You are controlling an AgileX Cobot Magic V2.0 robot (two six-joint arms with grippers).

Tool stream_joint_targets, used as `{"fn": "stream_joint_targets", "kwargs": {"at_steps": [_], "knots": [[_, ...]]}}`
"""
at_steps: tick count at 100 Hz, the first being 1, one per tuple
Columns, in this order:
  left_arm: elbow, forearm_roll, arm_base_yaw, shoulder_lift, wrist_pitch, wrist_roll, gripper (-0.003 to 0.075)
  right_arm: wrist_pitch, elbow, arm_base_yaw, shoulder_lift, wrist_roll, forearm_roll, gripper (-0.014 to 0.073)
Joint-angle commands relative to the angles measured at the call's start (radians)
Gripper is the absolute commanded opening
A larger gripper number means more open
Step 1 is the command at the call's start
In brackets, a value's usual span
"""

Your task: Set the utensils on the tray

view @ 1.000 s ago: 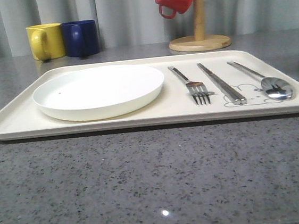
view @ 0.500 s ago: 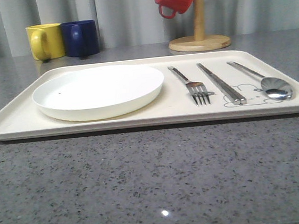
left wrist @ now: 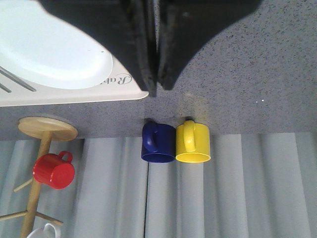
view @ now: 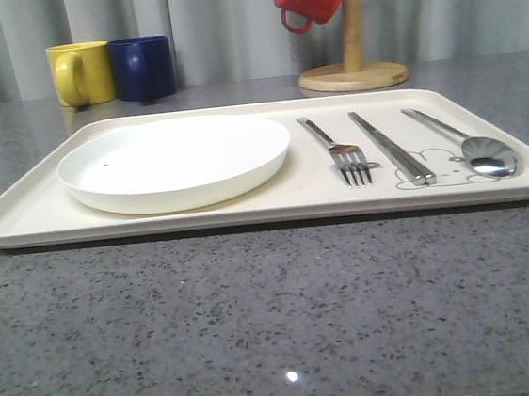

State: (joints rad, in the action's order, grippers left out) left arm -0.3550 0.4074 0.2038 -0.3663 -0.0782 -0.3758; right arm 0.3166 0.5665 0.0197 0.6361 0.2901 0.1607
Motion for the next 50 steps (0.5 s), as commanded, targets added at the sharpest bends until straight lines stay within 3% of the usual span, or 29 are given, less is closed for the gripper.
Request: {"fn": "stream_joint_targets", "kwargs": {"at_steps": [1, 16, 50], "knots": [[-0.028, 0.003, 0.006, -0.007, 0.078, -0.001, -0.0018, -0.157, -0.023, -0.008, -0.061, -0.01, 0.02, 0.0177], [-0.028, 0.003, 0.006, -0.007, 0.078, -0.001, -0.0018, -0.201, -0.057, -0.008, -0.118, -0.01, 0.022, -0.0076], [-0.028, 0.003, 0.006, -0.007, 0.078, -0.001, -0.0018, -0.199, -0.057, -0.008, -0.116, -0.01, 0.022, -0.0068]]}}
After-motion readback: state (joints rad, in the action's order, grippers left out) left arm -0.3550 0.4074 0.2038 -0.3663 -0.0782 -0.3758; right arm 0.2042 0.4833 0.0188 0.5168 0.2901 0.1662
